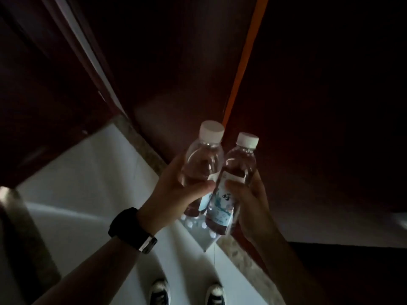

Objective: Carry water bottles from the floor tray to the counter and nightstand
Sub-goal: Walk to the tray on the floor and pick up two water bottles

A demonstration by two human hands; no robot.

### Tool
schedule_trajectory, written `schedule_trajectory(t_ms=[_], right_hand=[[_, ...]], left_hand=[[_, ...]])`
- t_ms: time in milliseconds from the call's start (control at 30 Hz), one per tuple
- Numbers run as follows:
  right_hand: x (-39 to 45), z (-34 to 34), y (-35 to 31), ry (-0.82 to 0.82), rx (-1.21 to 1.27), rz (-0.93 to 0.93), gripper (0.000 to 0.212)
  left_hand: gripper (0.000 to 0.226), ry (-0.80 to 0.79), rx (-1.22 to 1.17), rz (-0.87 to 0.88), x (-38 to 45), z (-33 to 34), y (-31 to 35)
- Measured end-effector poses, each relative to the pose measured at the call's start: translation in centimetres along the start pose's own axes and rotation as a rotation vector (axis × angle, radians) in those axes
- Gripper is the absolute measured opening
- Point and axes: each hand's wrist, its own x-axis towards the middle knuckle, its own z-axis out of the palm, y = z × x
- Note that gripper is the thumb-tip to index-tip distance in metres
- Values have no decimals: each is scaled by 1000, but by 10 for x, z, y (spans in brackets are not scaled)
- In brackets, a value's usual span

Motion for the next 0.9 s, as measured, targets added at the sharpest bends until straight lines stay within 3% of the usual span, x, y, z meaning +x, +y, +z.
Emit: schedule_trajectory(t_ms=[233,367,533,733,900], right_hand=[[-78,54,-206,-131,19,-181,39],[-120,68,-275,-221,-29,-279,33],[-152,70,-317,-138,-82,-457,50],[-202,39,-323,205,28,-503,37],[-294,-10,-313,560,59,-573,38]], left_hand=[[32,44,-136,198,-45,17,216],[33,66,-174,261,-65,22,279],[33,-25,-181,348,-67,30,322],[38,-347,-148,362,-56,75,335],[36,-775,-93,362,-89,154,335]])
